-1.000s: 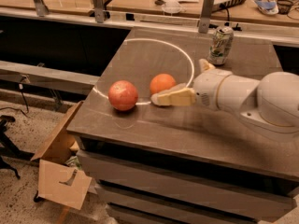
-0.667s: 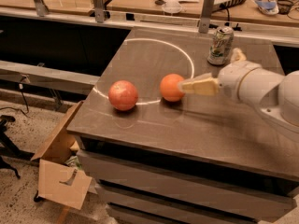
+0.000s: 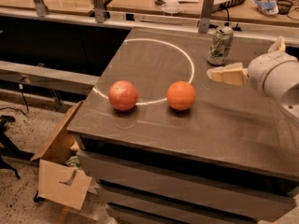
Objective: Move orange near apple
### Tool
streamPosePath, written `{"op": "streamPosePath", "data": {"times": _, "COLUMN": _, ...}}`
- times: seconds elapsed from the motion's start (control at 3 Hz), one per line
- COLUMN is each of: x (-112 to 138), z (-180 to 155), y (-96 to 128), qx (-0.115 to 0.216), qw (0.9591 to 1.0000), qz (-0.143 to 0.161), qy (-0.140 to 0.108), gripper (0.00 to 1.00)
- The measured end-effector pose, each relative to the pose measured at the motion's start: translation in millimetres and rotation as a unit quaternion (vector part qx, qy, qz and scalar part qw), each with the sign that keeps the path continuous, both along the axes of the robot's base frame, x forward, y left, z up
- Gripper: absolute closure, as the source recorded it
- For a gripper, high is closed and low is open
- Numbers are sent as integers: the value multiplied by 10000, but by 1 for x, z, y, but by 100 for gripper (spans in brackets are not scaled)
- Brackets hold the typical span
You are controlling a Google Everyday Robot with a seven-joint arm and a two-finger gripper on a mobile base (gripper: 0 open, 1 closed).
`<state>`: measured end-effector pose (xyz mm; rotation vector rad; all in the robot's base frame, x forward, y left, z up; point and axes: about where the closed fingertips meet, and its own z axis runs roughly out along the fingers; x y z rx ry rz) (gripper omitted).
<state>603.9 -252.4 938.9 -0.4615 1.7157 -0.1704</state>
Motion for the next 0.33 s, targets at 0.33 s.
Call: {"op": "streamPosePath", "data": {"times": 0.33, "x": 0, "z": 0, "y": 0, "qx": 0, "qw": 10000, "qz": 0, "qy": -1, "gripper": 0}}
